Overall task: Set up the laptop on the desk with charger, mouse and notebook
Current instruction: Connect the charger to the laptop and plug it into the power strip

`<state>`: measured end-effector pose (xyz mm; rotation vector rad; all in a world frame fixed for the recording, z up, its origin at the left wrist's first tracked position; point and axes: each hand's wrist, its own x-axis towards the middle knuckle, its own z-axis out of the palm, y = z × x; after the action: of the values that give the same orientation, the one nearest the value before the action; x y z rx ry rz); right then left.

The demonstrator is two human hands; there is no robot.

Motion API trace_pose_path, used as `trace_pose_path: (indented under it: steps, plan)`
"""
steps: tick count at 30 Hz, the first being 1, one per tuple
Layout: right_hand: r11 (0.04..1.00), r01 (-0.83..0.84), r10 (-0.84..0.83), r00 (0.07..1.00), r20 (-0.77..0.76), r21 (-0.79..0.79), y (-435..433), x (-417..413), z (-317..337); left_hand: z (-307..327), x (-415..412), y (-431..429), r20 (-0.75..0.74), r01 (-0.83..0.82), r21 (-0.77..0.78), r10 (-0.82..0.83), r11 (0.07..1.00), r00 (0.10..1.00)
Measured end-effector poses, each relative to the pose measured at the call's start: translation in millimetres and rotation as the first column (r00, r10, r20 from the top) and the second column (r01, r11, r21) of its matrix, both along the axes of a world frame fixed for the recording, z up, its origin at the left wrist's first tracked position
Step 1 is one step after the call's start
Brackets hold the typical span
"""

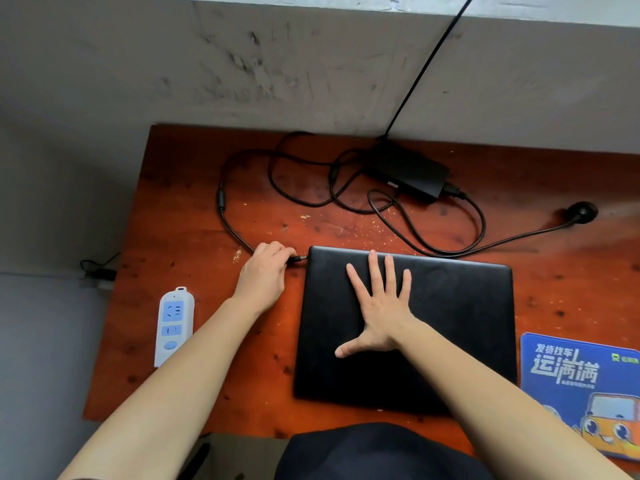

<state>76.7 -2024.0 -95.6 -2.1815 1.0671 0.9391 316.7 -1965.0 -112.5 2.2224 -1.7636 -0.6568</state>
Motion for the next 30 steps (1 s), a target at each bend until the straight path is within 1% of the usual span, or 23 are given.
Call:
trace_pose_path:
  steps: [4, 7, 9, 14, 23, 25, 28, 30]
  plan:
    - [1.000, -0.007, 0.007, 1.000, -0.004, 0.007, 0, 0, 1, 3, 5, 2, 0.036, 0.110, 0.010, -0.110, 0.994, 0.993]
    - [1.000, -0.007, 0.007, 1.000, -0.006, 0.011, 0, 0, 1, 2, 7, 6, 0.059, 0.154, 0.021, -0.155, 0.988, 0.986]
    - [1.000, -0.008, 0.008, 1.000, -0.008, 0.009, -1, 0, 2, 0, 6, 6, 0.059, 0.141, 0.017, -0.142, 0.990, 0.988]
    - [1.000, -0.005, 0.006, 1.000, -0.009, 0.015, 0, 0, 3, -3, 2, 2, 0.006, 0.032, 0.022, -0.032, 0.999, 0.999]
    - [1.000, 0.003, -0.003, 1.000, -0.011, 0.014, 0, 1, 2, -1, 7, 8, 0.043, 0.143, 0.061, -0.146, 0.988, 0.988]
    - [1.000, 0.006, -0.006, 1.000, -0.008, 0.014, 0, 1, 2, -3, 5, 10, 0.015, 0.114, 0.054, -0.115, 0.992, 0.993]
    - [1.000, 0.007, -0.007, 1.000, -0.010, 0.011, 1, 1, 3, -6, -1, 8, -0.026, 0.018, 0.043, -0.017, 0.999, 1.000]
    - [1.000, 0.008, -0.008, 1.000, -0.012, 0.009, 1, 1, 4, -6, -3, 5, -0.027, -0.004, 0.047, 0.005, 0.999, 1.000]
